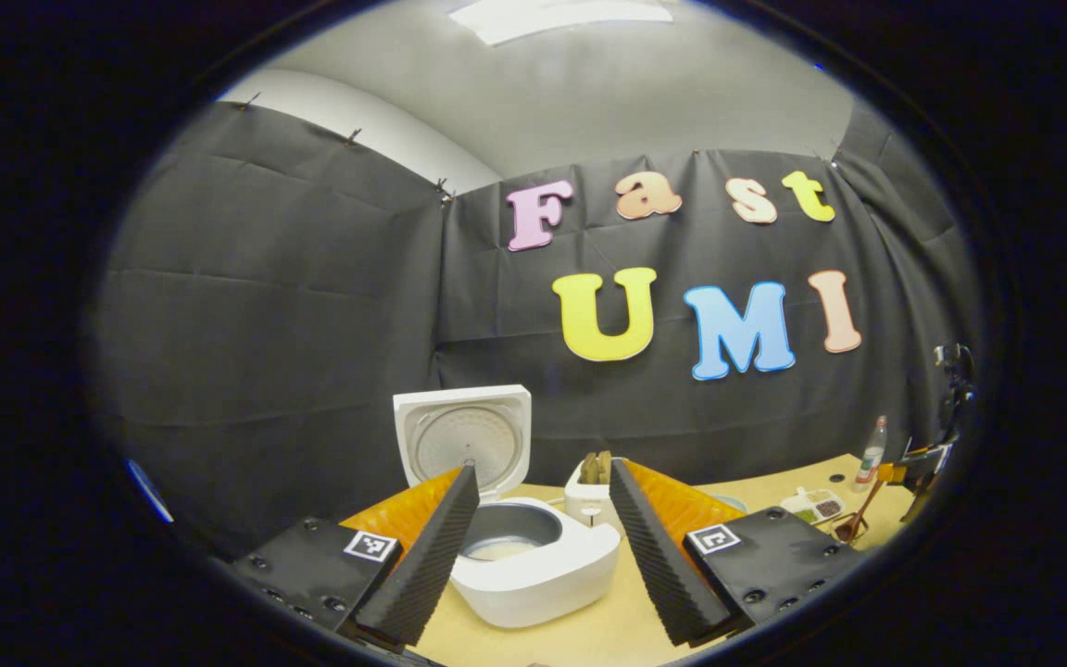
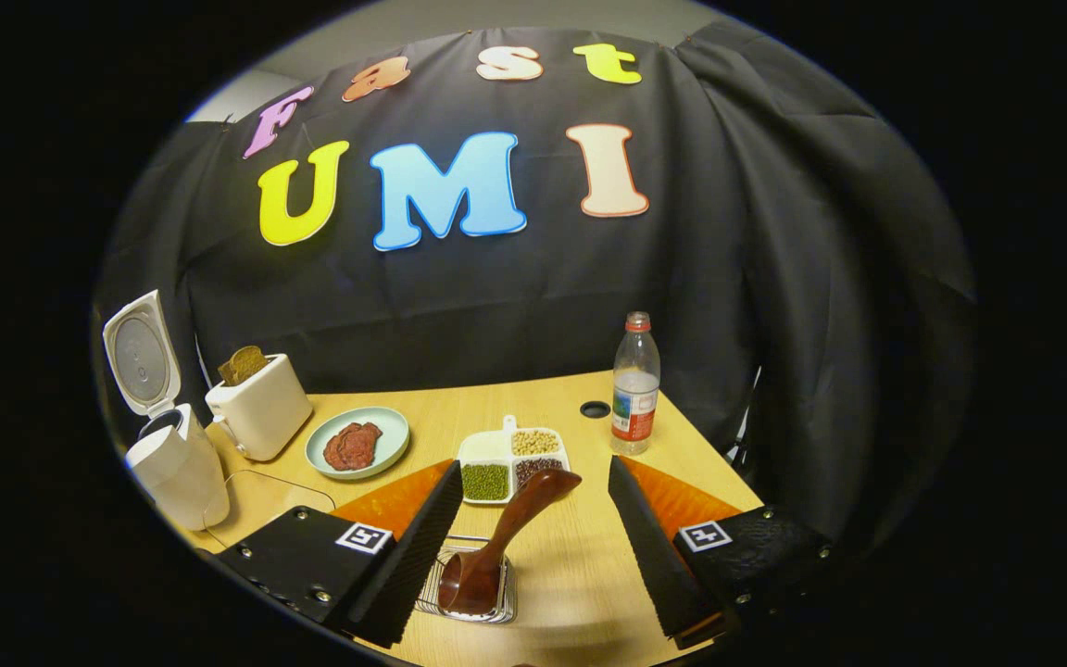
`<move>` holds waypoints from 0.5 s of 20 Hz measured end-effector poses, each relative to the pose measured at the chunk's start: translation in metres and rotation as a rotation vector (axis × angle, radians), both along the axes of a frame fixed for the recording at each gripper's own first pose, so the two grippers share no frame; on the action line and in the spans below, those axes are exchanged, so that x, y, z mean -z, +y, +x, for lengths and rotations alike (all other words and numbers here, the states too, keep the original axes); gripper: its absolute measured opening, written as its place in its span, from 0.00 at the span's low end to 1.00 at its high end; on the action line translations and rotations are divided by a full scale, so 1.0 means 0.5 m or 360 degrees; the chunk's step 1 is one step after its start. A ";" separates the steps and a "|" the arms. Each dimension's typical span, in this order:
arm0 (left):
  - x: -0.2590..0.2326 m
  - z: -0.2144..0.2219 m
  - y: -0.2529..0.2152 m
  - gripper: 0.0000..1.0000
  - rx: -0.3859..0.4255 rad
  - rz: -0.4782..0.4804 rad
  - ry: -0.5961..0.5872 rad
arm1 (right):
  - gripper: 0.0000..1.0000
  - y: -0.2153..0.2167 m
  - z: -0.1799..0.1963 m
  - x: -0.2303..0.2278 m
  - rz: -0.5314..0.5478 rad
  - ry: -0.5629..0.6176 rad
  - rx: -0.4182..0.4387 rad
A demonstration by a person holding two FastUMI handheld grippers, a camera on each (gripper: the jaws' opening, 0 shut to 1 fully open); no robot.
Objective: Close the left gripper, press the button to open the rice cooker; take a wooden spoon from the chopstick holder with the right hand, scoop a spoonful of rice and pour it into the rice cooker, then put the wooden spoon back into the chopstick holder.
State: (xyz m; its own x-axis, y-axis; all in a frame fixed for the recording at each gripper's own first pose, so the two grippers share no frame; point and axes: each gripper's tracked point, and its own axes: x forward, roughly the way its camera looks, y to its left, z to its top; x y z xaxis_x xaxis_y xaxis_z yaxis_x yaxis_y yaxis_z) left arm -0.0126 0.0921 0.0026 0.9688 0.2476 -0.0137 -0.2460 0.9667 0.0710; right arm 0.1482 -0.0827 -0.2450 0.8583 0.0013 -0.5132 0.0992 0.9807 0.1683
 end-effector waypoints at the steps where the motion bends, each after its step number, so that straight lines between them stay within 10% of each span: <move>1: 0.006 -0.008 0.004 0.98 -0.0011 0.0004 0.0006 | 0.96 0.007 -0.001 0.018 0.0042 0.0040 -0.0003; 8: 0.031 -0.040 0.029 0.98 -0.0057 0.0017 0.0078 | 0.89 0.043 0.002 0.099 0.0339 0.0255 0.0023; 10: 0.045 -0.043 0.029 0.98 -0.0056 0.0005 0.0106 | 0.50 0.047 0.004 0.104 0.0371 0.0273 0.0016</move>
